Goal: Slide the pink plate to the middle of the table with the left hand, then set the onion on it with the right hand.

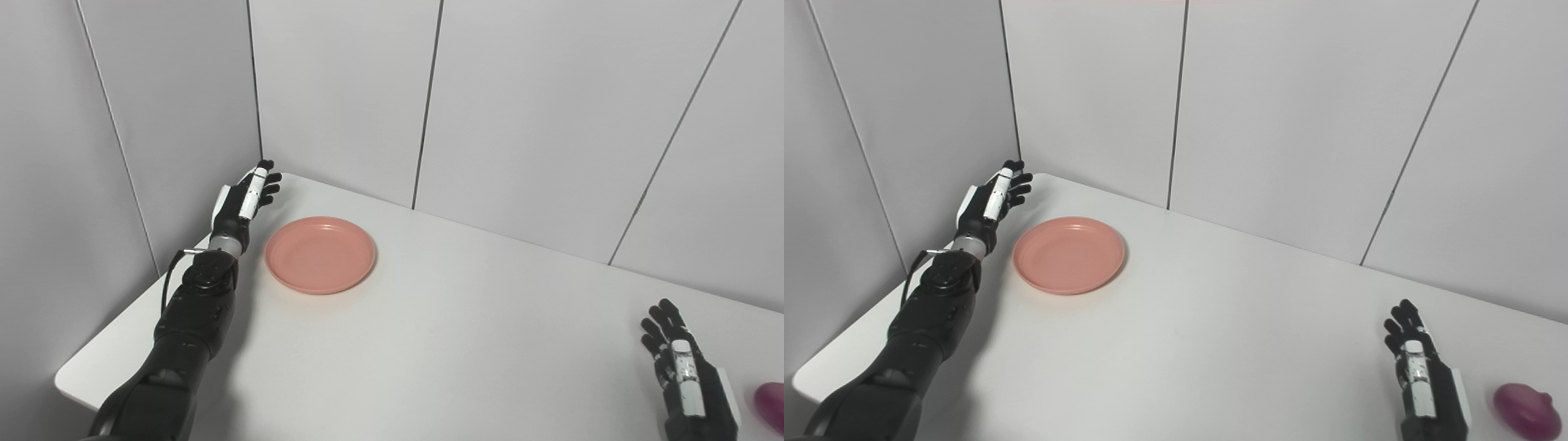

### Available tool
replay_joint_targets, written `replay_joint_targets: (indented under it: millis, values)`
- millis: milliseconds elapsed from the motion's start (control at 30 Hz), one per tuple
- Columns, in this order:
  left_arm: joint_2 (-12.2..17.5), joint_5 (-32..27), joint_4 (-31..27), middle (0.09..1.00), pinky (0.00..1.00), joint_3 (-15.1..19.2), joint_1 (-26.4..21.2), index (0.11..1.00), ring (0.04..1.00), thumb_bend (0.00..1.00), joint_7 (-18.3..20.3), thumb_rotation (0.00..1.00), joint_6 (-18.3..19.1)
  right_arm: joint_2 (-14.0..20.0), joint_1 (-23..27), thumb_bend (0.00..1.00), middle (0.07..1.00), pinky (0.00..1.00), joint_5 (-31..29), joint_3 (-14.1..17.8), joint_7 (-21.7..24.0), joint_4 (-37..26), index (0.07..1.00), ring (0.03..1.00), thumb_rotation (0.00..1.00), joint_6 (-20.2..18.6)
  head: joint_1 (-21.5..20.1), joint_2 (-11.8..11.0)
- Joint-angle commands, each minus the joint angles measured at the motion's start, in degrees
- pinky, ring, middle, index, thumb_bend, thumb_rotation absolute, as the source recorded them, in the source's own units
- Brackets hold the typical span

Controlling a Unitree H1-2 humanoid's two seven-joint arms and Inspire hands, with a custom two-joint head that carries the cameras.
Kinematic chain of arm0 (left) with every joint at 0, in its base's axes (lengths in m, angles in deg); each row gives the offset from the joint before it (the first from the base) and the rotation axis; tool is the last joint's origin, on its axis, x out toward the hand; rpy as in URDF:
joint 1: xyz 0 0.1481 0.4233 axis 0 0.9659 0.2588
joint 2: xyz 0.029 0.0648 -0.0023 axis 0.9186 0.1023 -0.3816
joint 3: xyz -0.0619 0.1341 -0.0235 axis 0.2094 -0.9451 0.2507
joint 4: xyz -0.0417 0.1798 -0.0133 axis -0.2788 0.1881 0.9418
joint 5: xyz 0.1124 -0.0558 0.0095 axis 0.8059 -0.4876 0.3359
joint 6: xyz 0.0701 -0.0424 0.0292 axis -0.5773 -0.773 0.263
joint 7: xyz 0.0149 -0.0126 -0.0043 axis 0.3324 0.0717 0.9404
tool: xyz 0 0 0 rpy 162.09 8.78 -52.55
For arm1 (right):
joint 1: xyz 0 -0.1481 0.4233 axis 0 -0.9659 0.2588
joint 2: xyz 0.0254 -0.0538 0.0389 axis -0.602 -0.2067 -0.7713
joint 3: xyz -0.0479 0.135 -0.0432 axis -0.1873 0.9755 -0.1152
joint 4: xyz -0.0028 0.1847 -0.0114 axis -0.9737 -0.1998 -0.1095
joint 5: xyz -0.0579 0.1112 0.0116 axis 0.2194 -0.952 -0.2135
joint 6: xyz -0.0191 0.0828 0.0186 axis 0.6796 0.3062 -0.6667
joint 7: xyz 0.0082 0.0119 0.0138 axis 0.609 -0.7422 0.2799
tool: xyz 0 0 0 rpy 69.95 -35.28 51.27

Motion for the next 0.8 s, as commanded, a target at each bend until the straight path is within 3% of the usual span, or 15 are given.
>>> replay_joint_targets:
  millis: [0,300,433,567,633,767]
  values:
    - [0.9,0.2,-0.7,0.836,0.86,-0.3,-2.7,0.858,0.839,0.48,0.2,1.00,-2.9,-0.4,-1.0,0.34,0.935,0.95,-0.5,0.1,-0.1,-0.6,0.946,0.935,0.86,-0.7,-0.1,0.1]
    - [0.3,0.8,1.5,0.844,0.93,-1.4,-2.5,0.855,0.852,0.49,0.4,1.00,-3.3,-0.5,-1.3,0.34,0.930,0.95,-0.2,0.1,-0.3,-1.3,0.942,0.928,0.87,-0.6,-0.2,0.3]
    - [-0.3,-0.2,3.2,0.841,0.88,-1.3,-2.8,0.841,0.845,0.49,1.6,1.00,-4.7,-0.5,-1.4,0.34,0.933,0.95,-0.2,0.0,-0.2,-1.8,0.943,0.930,0.88,-0.9,-0.1,0.5]
    - [-1.3,-2.6,4.6,0.858,0.89,-0.3,-3.1,0.871,0.869,0.49,3.7,1.00,-5.3,-0.7,-1.6,0.36,0.928,0.94,0.0,0.0,-0.6,-2.8,0.936,0.923,0.87,-2.0,-0.1,0.6]
    - [-1.5,-1.8,4.9,0.840,0.84,-0.6,-2.9,0.863,0.845,0.49,2.7,1.00,-5.5,-0.6,-1.7,0.36,0.929,0.94,-0.1,0.0,-0.5,-3.0,0.937,0.926,0.87,-2.1,-0.1,0.6]
    - [-1.8,-1.0,4.5,0.835,0.83,-0.9,-2.5,0.860,0.840,0.48,1.9,1.00,-4.7,-0.6,-1.6,0.35,0.929,0.94,-0.3,0.0,-0.5,-2.8,0.937,0.926,0.86,-1.6,0.0,0.7]
